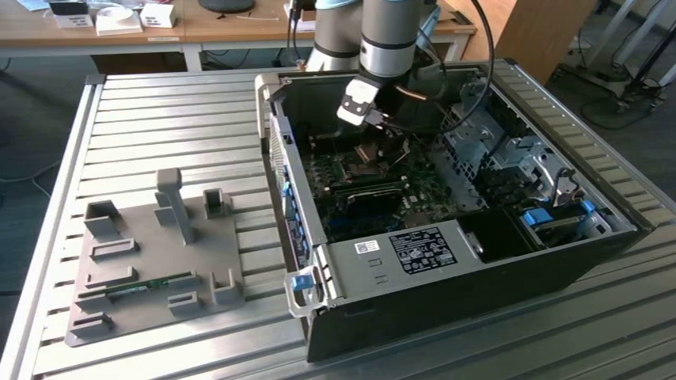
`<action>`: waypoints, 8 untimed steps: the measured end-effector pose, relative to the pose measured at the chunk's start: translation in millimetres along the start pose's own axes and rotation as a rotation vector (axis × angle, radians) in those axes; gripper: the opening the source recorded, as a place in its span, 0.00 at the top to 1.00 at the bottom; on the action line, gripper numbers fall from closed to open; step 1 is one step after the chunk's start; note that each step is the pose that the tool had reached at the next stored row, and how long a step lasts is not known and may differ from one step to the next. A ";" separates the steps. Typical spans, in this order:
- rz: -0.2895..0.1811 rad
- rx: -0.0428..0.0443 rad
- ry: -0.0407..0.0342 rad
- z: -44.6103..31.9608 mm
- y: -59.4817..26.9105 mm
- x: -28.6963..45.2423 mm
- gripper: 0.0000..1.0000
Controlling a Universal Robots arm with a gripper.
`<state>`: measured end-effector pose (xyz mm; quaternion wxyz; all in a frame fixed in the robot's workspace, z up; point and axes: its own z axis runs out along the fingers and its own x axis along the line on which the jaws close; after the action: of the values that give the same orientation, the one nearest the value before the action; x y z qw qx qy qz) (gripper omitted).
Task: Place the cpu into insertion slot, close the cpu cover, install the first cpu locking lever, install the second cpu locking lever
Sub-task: 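Place the cpu into insertion slot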
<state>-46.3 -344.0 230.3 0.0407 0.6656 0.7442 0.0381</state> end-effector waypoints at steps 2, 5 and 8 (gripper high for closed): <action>0.036 0.0003 -0.0041 0.0 0.0 0.0 0.46; 0.088 0.0009 -0.0098 0.0 0.0 0.0 0.46; 0.091 0.0011 -0.0103 0.0 0.0 0.0 0.46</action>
<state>-46.3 -344.1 230.4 0.0425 0.6990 0.7130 0.0361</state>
